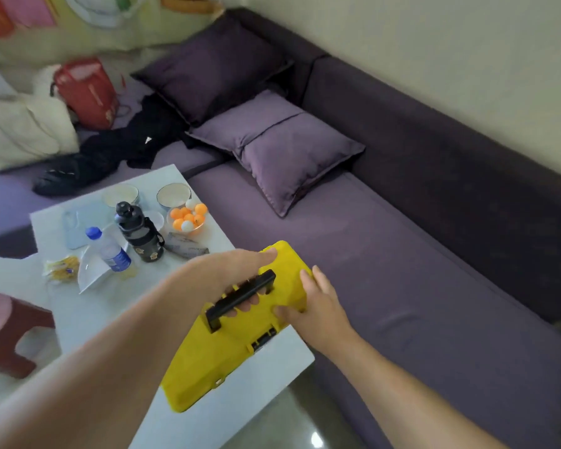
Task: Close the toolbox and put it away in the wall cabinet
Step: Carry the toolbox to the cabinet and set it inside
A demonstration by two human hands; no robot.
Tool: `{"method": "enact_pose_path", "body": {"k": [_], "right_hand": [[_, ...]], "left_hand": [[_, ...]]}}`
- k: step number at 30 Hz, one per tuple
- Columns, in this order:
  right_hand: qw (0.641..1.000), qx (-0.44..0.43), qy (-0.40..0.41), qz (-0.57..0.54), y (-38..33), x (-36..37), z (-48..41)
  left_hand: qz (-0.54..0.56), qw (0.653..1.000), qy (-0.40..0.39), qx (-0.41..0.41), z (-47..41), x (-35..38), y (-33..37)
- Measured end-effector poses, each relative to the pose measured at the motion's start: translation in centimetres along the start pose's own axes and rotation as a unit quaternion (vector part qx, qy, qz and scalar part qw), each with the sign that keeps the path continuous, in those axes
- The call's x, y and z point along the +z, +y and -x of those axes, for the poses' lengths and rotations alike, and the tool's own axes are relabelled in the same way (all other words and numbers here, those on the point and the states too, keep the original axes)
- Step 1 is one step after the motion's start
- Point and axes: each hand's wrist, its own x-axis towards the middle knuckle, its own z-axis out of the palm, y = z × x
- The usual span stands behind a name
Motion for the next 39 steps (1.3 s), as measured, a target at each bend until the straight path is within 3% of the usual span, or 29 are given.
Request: {"method": "enact_pose_path", "body": {"k": [9,13,22,28,39], "right_hand": [[0.982,-0.075,0.171,0.014,-3.1,-23.3,4.4],[0.969,-0.084,0.23,0.013,-2.8,-33.1,8.6],[0.942,-0.063,0.327,0.029,4.6,-47.6,18.5],[0.926,0.018,0.376,-0.02,12.9,-52.6,25.5],[0.841,0.148,0.52,-0.017,28.4,-59.6,39.5]], "left_hand": [[-0.029,0.985,0.09,0.145,17.8,3.6,17.9],[-0.06,0.976,0.095,0.189,25.4,7.3,25.7],[-0.163,0.956,-0.039,0.24,34.9,21.4,37.5],[-0.237,0.918,-0.133,0.291,36.1,32.4,42.6],[-0.337,0.856,-0.204,0.335,40.4,55.8,49.9]]}}
